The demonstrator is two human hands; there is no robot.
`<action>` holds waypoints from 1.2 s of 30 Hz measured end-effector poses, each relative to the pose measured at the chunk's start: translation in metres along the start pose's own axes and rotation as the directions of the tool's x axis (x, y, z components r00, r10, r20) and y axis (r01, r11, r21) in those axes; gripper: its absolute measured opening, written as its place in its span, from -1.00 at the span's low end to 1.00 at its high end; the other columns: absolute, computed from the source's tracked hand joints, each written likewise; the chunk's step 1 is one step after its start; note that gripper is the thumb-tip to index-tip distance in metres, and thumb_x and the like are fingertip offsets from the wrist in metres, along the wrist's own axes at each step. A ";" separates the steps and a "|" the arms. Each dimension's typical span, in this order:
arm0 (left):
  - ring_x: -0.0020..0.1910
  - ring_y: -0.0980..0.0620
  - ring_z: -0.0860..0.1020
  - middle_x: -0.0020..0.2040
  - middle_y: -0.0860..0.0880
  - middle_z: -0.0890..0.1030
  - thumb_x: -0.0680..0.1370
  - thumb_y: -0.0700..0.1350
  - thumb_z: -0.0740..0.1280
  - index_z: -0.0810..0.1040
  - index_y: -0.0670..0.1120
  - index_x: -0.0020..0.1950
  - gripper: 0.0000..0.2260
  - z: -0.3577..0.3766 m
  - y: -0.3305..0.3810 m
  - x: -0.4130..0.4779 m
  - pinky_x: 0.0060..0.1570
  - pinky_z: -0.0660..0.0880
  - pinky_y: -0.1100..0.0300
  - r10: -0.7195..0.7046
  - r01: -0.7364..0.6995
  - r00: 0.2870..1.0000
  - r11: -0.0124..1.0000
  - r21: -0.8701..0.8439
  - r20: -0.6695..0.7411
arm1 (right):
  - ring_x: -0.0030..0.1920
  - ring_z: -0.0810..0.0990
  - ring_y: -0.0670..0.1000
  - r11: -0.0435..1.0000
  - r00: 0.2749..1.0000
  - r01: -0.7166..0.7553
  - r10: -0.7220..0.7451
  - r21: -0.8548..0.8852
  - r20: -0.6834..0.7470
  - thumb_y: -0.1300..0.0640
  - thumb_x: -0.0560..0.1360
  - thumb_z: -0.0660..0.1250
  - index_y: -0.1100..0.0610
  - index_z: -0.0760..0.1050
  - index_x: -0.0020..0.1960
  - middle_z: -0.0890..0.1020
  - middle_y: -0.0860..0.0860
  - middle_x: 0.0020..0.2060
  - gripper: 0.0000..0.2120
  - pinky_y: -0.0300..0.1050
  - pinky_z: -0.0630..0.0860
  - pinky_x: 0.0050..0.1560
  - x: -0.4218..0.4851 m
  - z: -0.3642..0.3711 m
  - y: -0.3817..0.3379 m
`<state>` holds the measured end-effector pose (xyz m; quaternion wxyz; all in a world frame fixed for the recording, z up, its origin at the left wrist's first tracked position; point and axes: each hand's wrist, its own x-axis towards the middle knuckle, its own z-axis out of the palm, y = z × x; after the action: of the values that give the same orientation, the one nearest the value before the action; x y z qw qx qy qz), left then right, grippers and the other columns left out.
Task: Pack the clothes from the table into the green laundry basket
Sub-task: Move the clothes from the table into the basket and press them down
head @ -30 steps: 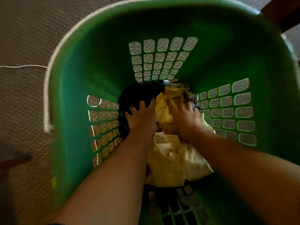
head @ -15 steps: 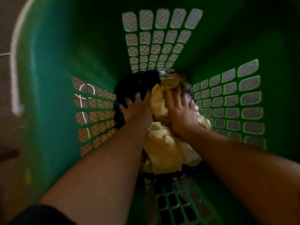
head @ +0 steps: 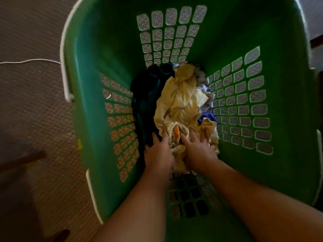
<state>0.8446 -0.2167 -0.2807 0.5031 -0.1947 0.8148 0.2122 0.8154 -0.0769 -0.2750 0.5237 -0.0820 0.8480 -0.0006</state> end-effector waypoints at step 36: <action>0.61 0.09 0.21 0.64 0.02 0.26 0.73 -0.08 0.13 0.16 0.00 0.67 -0.52 -0.172 0.066 -0.316 0.57 0.18 0.18 0.711 -0.748 0.611 0.662 0.040 -0.347 | 0.62 -0.02 -0.07 0.906 0.673 0.254 0.085 0.338 -0.735 0.04 0.65 0.17 -0.03 -0.03 0.65 0.08 -0.09 0.63 -0.36 -0.19 -0.04 0.55 -0.360 -0.135 -0.033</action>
<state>0.8148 -0.2216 0.0840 0.2162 0.0941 0.8827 0.4066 0.8580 -0.0705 0.1089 0.1426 -0.0023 0.9609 -0.2372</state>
